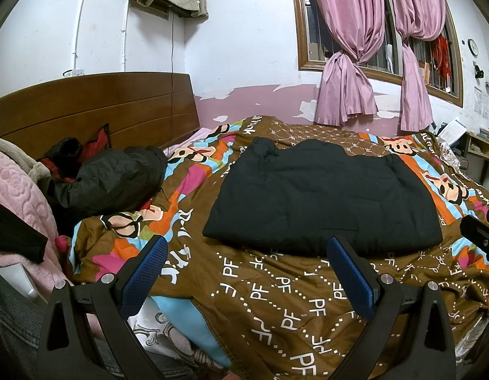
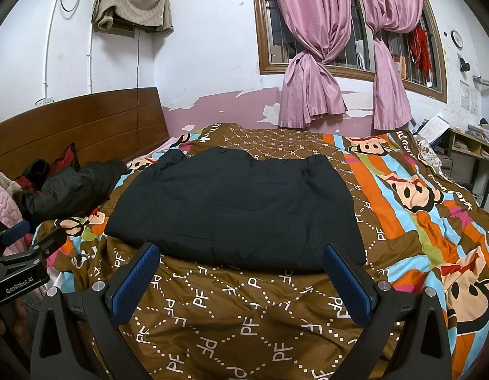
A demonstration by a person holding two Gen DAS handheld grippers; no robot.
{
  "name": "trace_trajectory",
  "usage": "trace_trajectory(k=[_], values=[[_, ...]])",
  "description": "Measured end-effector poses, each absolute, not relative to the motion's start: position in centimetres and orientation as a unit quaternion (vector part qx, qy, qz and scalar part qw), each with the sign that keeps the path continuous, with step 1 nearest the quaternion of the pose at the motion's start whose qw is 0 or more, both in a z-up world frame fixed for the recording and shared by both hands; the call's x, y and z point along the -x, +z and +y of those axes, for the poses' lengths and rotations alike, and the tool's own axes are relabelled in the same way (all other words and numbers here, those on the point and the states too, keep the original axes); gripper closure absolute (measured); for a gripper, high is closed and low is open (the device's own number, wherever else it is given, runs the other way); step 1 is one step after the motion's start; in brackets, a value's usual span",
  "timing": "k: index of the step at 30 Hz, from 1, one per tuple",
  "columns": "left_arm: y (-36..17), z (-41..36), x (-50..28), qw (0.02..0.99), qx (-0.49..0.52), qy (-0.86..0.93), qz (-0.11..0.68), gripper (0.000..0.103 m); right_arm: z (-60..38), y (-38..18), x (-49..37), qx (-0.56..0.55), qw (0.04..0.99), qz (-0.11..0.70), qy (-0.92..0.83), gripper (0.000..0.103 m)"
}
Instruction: Fold large clothes
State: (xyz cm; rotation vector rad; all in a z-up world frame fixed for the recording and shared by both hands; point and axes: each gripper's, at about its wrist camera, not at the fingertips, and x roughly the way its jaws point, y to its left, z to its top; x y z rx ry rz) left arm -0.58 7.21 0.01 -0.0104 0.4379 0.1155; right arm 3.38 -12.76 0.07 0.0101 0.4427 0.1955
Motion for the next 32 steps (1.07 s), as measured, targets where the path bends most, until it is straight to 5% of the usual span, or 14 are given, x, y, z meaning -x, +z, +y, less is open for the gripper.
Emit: trace_trajectory(k=[32], values=[[-1.5, 9.8, -0.6, 0.966, -0.022, 0.093, 0.241, 0.004, -12.8, 0.0, -3.3, -0.006, 0.971, 0.220, 0.096, 0.000]])
